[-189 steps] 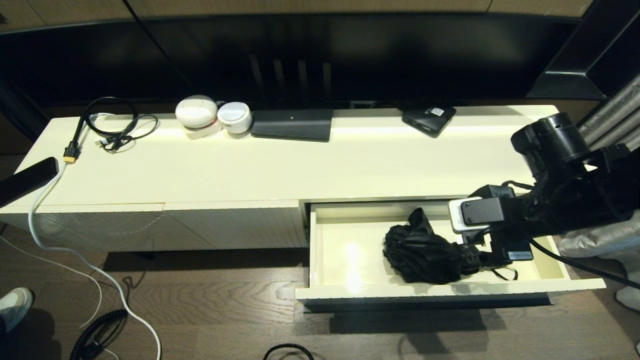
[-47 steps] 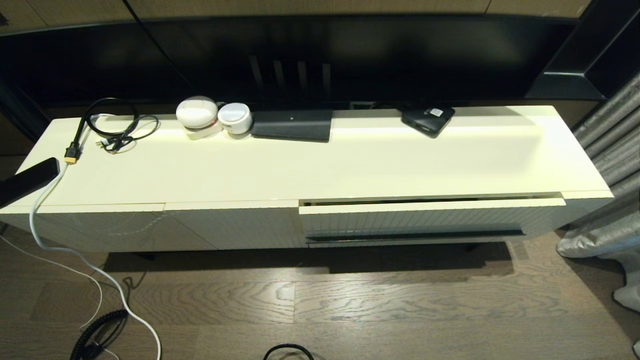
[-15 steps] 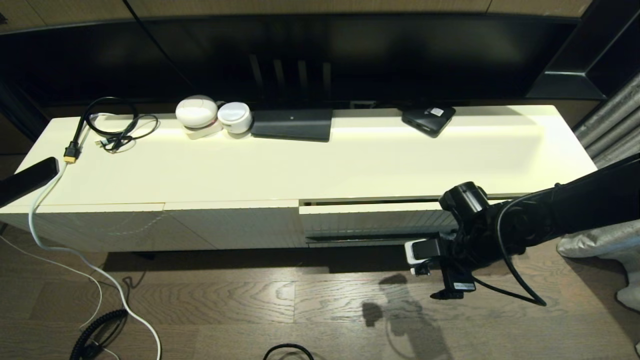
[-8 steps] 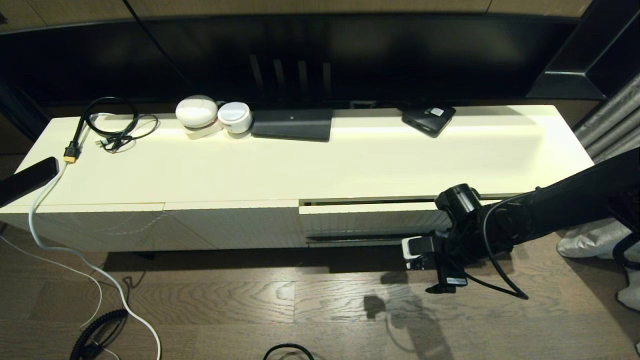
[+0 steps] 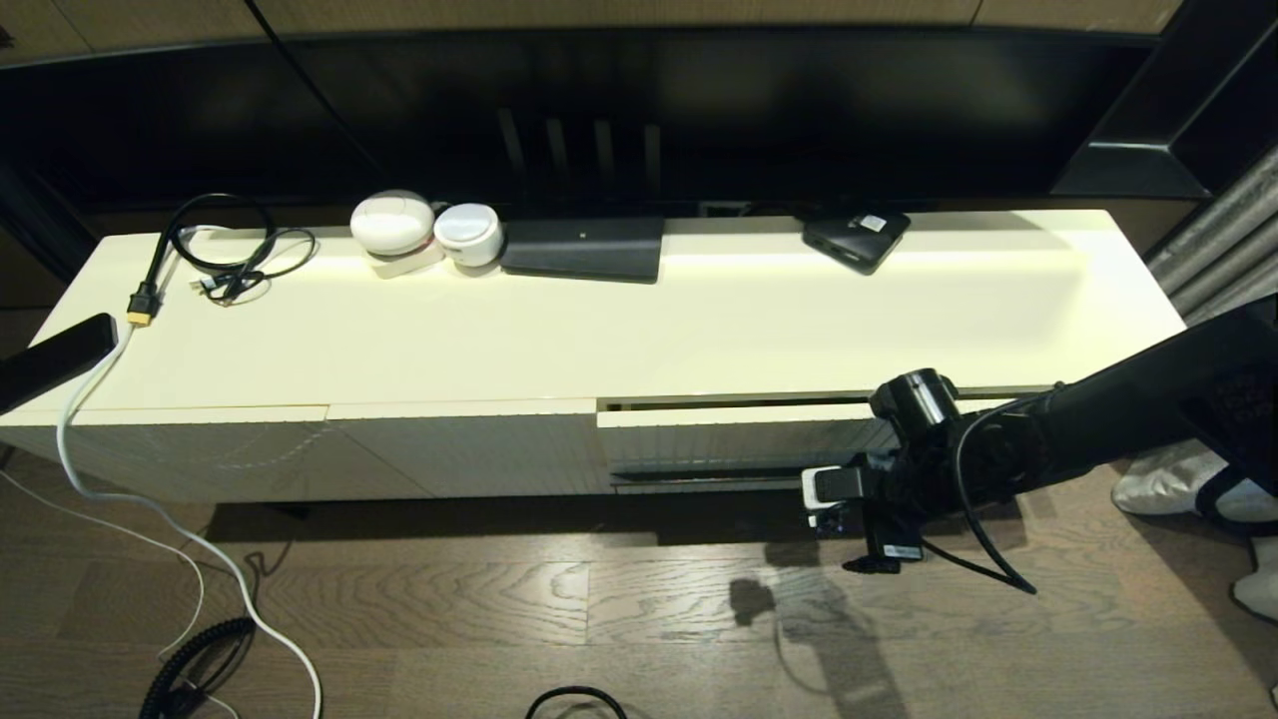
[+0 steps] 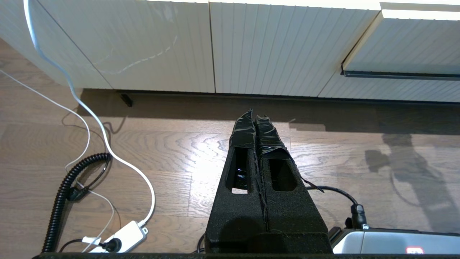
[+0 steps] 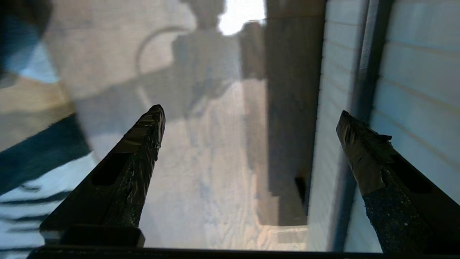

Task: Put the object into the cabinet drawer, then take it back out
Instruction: Open the drawer

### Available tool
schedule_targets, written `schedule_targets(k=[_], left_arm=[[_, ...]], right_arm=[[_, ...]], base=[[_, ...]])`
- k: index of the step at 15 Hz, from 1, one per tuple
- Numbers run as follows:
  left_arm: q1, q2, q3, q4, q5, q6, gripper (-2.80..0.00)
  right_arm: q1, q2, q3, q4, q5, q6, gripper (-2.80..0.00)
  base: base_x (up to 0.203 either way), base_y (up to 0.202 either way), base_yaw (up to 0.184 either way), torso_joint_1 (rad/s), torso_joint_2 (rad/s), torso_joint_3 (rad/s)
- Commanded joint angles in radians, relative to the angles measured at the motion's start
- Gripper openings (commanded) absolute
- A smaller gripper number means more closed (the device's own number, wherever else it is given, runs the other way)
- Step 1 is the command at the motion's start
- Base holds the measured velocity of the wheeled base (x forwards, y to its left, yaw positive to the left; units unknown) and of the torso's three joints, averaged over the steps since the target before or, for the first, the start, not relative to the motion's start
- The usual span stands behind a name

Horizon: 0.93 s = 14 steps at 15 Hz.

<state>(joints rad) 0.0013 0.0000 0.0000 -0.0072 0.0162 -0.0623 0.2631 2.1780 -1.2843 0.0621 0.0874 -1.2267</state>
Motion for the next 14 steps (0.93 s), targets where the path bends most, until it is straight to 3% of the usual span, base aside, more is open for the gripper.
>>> schedule_targets(k=[1, 14], left_arm=[[0.0, 0.0, 0.0, 0.0, 0.001, -0.001, -2.8], [0.0, 0.0, 0.0, 0.0, 0.001, -0.001, -2.8]], right_arm=[[-0.004, 0.016, -0.01, -0.017, -0.001, -0.008, 0.0], [-0.005, 0.08, -0.027, -0.088, -0.006, -0.02, 0.0]], base=[[0.0, 0.0, 0.0, 0.0, 0.0, 0.0], [0.0, 0.0, 0.0, 0.0, 0.0, 0.0]])
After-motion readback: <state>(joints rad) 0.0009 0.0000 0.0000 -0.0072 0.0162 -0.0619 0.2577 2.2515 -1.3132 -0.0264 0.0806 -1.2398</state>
